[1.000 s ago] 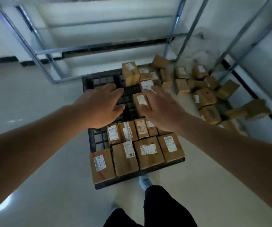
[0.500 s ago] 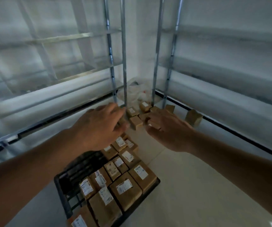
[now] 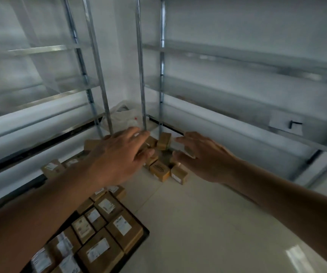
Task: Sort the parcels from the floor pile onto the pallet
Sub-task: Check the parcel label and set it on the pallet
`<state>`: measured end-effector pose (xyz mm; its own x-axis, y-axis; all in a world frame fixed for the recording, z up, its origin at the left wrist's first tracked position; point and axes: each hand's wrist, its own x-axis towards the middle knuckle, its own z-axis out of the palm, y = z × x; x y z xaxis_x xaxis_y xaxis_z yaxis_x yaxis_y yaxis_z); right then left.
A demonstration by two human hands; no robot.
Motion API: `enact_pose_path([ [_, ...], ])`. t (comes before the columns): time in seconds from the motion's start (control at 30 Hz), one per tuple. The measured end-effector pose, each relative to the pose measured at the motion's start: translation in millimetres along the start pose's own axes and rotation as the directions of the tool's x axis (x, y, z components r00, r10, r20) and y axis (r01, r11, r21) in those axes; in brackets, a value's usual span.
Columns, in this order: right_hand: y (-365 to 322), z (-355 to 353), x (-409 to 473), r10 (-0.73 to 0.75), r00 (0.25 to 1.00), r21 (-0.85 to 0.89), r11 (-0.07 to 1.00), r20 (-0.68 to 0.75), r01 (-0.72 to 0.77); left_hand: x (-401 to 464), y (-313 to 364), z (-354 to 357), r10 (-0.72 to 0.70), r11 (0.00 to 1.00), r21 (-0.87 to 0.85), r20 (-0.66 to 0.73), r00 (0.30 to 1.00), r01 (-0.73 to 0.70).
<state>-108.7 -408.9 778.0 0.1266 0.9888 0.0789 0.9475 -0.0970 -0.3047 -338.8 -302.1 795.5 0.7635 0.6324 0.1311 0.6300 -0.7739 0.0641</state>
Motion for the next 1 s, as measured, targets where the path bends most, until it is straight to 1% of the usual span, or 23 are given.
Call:
enact_pose_path([
  [0.1, 33, -5, 12, 0.004, 1.0, -0.008, 1.0, 0.0, -0.004, 36, 9, 7, 0.013, 1.0, -0.006, 0.021, 1.0, -0.013],
  [0.27, 68, -2, 54, 0.034, 0.999, 0.046, 0.998, 0.016, -0.034, 99, 3, 19, 0.049, 0.999, -0.003, 0.05, 0.998, -0.049],
  [0.43, 92, 13, 118, 0.082, 0.996, 0.05, 0.995, 0.041, -0.084, 174, -35, 45, 0.083, 0.997, -0.006, 0.047, 0.995, -0.082],
  [0.6, 117, 24, 183, 0.141, 0.988, 0.064, 0.987, 0.058, -0.145, 252, -77, 76, 0.104, 0.994, -0.038, 0.117, 0.988, -0.1],
  [0.67, 127, 29, 206, 0.165, 0.984, 0.054, 0.984, 0.068, -0.169, 280, -89, 86, 0.122, 0.992, -0.059, 0.121, 0.985, -0.116],
  [0.83, 163, 39, 272, 0.147, 0.979, 0.033, 0.988, 0.14, -0.153, 350, -118, 107, 0.101, 0.993, -0.071, 0.165, 0.981, -0.09],
  [1.0, 220, 54, 365, 0.079, 0.977, 0.041, 0.995, 0.198, -0.089, 428, -144, 139, 0.001, 0.994, -0.104, 0.192, 0.981, 0.02],
])
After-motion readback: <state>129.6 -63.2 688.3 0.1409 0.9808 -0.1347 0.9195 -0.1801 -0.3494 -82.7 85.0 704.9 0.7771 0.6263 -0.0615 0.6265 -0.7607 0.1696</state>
